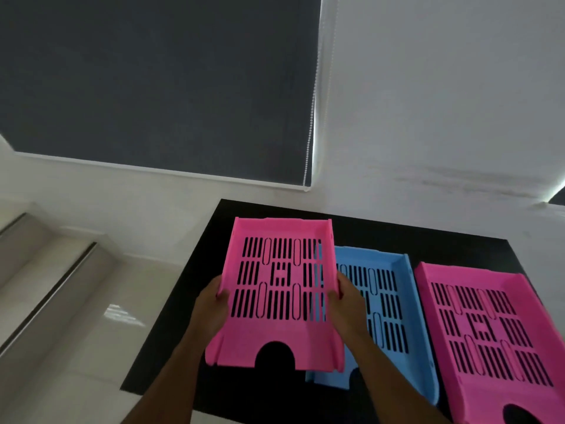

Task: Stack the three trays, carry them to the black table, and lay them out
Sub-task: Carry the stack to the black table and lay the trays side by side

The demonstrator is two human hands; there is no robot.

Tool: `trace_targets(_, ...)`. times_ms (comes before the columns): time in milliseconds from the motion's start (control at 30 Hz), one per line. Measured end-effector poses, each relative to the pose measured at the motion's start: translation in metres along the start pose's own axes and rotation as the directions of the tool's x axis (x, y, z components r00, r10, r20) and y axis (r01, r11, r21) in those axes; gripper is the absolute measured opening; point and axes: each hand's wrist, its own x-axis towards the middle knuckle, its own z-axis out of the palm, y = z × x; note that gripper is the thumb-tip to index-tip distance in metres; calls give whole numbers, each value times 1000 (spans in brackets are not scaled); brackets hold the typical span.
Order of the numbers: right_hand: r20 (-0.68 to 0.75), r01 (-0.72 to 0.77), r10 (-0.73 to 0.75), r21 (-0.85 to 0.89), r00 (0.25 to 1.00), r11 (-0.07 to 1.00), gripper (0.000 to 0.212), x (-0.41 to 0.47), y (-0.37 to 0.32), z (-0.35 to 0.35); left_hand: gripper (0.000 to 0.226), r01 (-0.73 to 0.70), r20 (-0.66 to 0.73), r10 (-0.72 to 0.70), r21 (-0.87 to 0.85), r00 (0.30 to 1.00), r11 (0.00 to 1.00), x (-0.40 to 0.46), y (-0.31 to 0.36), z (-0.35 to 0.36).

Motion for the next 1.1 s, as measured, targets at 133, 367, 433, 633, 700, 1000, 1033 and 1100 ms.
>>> trace_targets(133, 79, 30, -32, 27, 996, 999, 29, -9, -15, 49, 27, 0, -66, 3, 60, 998, 998, 3, -25, -43)
trace_targets(367, 157, -25, 22, 19, 987, 1000, 33, -13, -17, 94, 24, -7, -93, 18, 110, 996, 994, 10, -67, -67)
trace_targets(433, 158, -63, 63, 0, 985, 998, 33, -12, -13, 100, 25, -17, -77, 24, 91, 997, 996, 11, -73, -66)
trace_targets(633, 132, -144, 154, -80, 979, 986, 38, -7, 0, 110, 22, -18, -34, 20, 62, 999, 998, 25, -89, -59)
trace_targets(700, 130, -164, 176, -100, 976, 981, 37, -6, 2, 112, 22, -5, -20, 6, 68, 1000, 998, 27, -90, -57)
trace_targets(1000, 104, -138, 150, -111, 983, 984, 24, -3, 8, 105, 16, 25, -108, -21, 39, 994, 999, 31, -82, -46)
trace_targets(1033, 96, -132, 140, -87, 986, 987, 23, -4, 6, 101, 20, 23, -140, -18, 33, 990, 999, 32, -76, -44)
trace_targets(1100, 71, -143, 146, -39, 987, 989, 36, -4, 1, 89, 39, 19, -176, -15, 19, 984, 1000, 33, -64, -37)
